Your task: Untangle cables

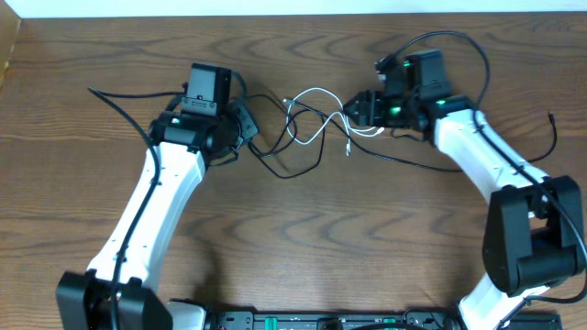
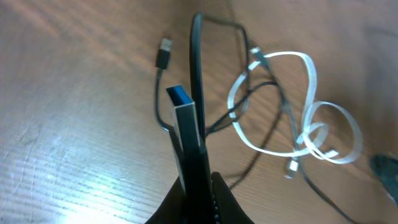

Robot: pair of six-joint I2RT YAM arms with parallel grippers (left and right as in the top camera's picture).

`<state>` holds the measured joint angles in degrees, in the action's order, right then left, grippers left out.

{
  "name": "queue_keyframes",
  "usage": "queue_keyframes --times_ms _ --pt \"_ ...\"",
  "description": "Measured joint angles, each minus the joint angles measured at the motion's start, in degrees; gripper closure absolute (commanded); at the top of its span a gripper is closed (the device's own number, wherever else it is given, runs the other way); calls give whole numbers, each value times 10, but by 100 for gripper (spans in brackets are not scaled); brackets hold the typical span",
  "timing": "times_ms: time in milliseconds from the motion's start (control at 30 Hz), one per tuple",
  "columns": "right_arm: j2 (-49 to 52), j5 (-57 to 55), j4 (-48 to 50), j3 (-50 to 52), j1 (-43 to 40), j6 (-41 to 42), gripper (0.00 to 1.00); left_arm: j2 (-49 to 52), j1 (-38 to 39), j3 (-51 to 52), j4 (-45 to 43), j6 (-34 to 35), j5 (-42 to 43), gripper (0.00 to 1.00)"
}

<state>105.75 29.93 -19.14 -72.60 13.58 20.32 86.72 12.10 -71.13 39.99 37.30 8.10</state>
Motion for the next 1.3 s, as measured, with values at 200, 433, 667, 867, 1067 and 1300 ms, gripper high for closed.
queue_keyframes --times_ms 200,433,667,867,1067,1300 --pt "0 -66 0 0 49 83 36 64 0 22 -4 49 -23 92" --pt "3 -106 2 0 92 127 39 122 0 23 -19 79 -25 92" --pt "59 -116 56 -1 115 154 49 132 0 23 -29 82 -25 92" --pt "91 -115 90 -1 126 160 77 132 0 23 -35 84 -25 91" --pt "91 -107 95 -2 130 141 99 132 0 23 -36 88 -25 91" --pt "55 -87 36 -16 121 103 99 132 0 23 -36 90 -25 91"
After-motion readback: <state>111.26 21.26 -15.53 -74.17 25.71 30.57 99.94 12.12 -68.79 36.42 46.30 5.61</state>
